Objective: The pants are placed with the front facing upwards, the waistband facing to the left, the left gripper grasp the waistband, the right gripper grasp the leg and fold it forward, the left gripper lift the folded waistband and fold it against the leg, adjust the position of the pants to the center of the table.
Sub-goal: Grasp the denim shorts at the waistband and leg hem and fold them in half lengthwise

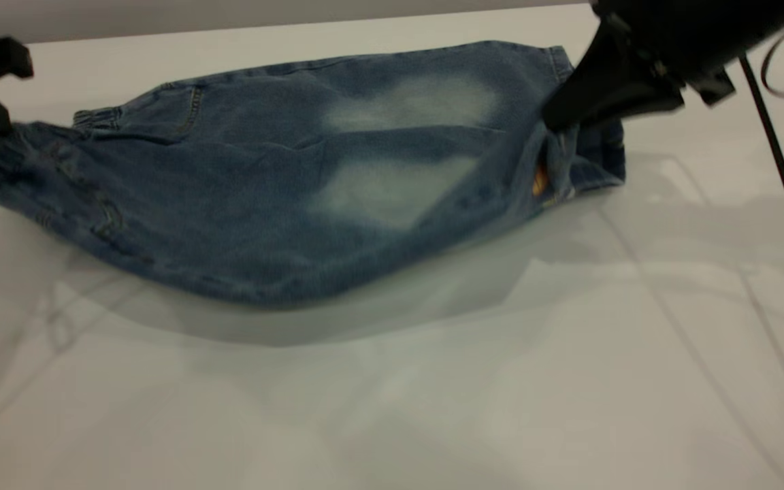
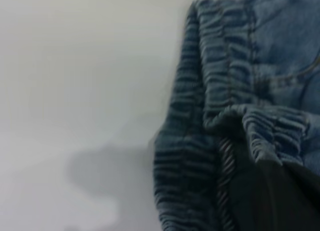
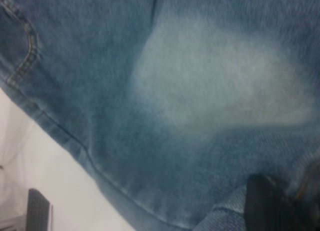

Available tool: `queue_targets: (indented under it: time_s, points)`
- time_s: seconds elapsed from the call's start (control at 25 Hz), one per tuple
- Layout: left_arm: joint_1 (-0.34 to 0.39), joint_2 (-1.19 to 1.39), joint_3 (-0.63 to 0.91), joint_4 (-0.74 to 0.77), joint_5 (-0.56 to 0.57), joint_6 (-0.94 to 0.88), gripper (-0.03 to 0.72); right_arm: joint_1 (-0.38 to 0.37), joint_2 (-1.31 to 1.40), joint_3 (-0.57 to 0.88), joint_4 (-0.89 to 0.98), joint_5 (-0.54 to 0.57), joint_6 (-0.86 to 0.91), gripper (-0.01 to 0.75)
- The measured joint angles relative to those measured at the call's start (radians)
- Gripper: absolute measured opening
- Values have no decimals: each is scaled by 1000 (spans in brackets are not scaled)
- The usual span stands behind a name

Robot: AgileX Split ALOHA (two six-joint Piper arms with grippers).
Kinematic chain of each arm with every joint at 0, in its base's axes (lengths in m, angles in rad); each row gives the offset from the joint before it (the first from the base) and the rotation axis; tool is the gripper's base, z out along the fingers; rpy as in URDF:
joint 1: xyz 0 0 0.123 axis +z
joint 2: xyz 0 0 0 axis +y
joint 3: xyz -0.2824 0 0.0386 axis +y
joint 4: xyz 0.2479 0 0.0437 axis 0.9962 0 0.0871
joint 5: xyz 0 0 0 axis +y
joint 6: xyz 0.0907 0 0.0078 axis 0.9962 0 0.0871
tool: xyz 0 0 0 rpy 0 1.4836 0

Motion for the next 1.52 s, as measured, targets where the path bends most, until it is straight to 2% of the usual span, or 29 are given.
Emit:
queue_targets:
  time_s: [0.4, 0.56, 0.96, 1.52]
  points:
    - [-84, 0, -113, 26, 12, 0, 27, 0, 0, -161, -137, 26, 140, 27]
    - [-82, 0, -173, 25, 82, 14, 27, 0, 0, -217, -145, 30, 160, 27]
    - [-82, 0, -269, 24, 94, 63, 27, -1, 0, -327, -244, 5, 220, 27]
    - [-82, 58, -306, 23, 85, 84, 27, -2, 36, -334, -241, -75, 219, 27]
